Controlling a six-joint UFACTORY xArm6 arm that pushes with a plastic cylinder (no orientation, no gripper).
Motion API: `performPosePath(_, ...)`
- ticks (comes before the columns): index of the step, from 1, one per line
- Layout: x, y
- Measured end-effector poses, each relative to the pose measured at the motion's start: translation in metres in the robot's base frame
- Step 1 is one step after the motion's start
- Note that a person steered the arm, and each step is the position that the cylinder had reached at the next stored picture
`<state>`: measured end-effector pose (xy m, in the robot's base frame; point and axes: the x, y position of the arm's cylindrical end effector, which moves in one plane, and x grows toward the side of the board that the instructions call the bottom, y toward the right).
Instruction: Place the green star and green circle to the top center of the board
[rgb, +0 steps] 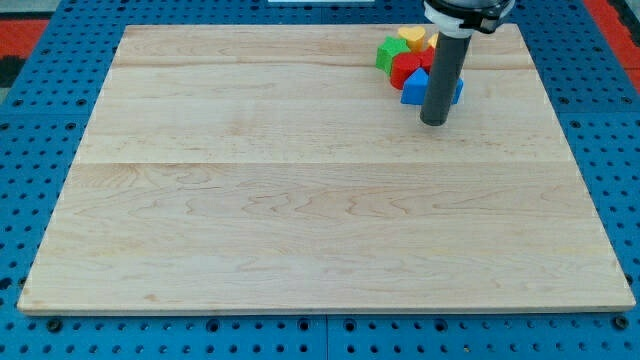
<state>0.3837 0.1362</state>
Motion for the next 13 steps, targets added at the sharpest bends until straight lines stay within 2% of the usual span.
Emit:
performPosePath(1, 0.047, 0.019)
performPosePath(2, 0.058, 0.095)
performPosePath(3, 0.047, 0.151)
performPosePath(4, -0.026, 0.188)
performPosePath(5, -0.085, 0.193)
performPosePath(6, -0.144, 0.109)
performPosePath(7, -0.172, 0.046)
performPosePath(8, -0.193, 0.079)
performPosePath(9, -0.193, 0.066)
performPosePath(11, -0.185, -0.125)
performPosePath(12, -0.15, -0.127)
performPosePath(13, -0.106, -0.103)
